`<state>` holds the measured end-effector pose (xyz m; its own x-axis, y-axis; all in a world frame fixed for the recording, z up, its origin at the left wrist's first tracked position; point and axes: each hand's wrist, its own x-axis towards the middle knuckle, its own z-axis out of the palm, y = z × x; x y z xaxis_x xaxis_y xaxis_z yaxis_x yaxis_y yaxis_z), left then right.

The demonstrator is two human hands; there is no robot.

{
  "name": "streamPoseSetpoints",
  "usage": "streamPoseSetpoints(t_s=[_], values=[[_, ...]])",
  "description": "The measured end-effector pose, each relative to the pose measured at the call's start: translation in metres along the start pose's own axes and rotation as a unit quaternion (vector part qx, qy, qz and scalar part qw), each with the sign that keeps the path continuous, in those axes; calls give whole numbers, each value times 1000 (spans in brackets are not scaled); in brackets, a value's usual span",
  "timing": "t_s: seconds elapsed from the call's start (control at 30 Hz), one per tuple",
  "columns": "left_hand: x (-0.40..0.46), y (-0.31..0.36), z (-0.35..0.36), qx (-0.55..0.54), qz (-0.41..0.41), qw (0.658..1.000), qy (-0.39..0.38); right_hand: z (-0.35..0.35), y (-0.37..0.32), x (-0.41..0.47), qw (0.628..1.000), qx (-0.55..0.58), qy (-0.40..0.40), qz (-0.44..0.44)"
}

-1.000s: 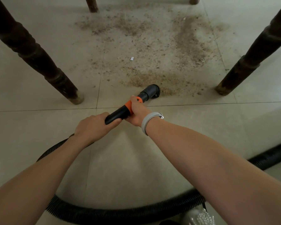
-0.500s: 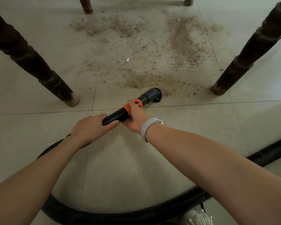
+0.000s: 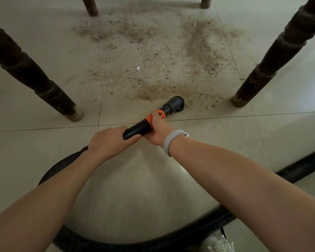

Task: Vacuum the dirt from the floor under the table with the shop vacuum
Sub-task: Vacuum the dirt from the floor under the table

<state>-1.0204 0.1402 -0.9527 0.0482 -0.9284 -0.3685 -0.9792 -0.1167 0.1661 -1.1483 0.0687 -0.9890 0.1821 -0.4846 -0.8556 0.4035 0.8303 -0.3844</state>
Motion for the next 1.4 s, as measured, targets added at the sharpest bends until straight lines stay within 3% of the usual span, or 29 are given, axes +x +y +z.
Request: streamPoseSetpoints(t_s=[1.4], values=[[18, 68, 10, 39, 75, 996, -9, -69, -35, -16, 998, 35, 41, -35]])
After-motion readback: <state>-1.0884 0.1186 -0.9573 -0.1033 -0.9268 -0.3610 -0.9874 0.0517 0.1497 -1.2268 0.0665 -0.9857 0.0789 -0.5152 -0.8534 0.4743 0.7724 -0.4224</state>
